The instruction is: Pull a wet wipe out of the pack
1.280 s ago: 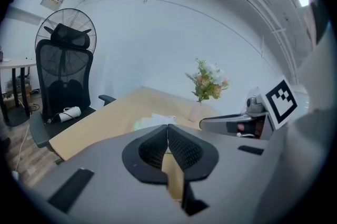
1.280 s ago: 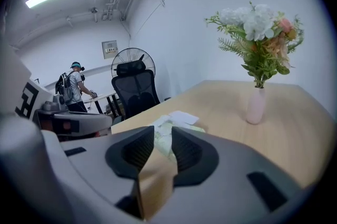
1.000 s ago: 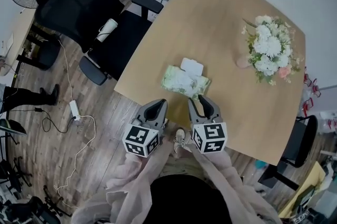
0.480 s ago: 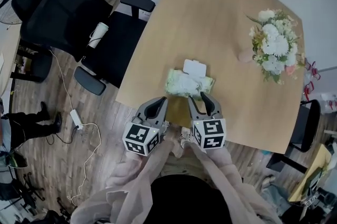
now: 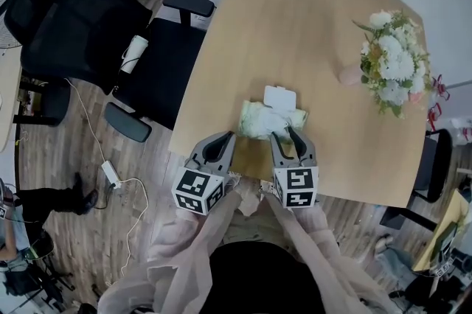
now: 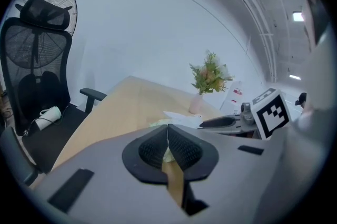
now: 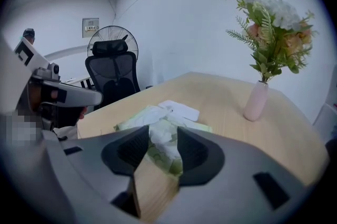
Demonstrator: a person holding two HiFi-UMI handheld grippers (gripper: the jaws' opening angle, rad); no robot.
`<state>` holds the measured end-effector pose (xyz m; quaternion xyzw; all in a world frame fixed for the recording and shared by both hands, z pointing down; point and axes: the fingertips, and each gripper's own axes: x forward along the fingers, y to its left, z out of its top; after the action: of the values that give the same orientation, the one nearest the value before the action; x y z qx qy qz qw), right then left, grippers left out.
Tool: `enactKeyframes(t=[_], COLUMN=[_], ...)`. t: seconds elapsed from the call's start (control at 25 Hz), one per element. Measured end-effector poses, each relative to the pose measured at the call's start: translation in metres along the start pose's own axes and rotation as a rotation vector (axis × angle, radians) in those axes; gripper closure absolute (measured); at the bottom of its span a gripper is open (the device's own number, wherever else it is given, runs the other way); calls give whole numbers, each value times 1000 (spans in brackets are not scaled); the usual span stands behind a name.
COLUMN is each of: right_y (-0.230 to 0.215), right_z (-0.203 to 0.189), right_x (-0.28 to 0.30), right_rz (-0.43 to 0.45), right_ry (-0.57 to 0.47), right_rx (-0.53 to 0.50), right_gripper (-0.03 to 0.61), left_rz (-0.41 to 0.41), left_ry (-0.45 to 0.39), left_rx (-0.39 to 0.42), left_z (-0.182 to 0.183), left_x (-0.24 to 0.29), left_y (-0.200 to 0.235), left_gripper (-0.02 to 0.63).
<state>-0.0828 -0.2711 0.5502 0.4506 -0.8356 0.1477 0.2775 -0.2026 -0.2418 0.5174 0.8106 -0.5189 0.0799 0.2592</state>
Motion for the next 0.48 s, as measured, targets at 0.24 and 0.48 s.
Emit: enactKeyframes(t=[0.24, 0.48], right_y=[6, 9], right_z=[2, 4], right_x=[4, 4], right_rz=[-12, -17], right_ry=[12, 15], right_rx=[-3, 5], right_gripper=[422, 465], left_rz=[-27, -59], left_ry=[1, 8], left_rx=[19, 31], left_z=[7, 10], left_x=[6, 10], left_y=[10, 10], left_gripper=[600, 600])
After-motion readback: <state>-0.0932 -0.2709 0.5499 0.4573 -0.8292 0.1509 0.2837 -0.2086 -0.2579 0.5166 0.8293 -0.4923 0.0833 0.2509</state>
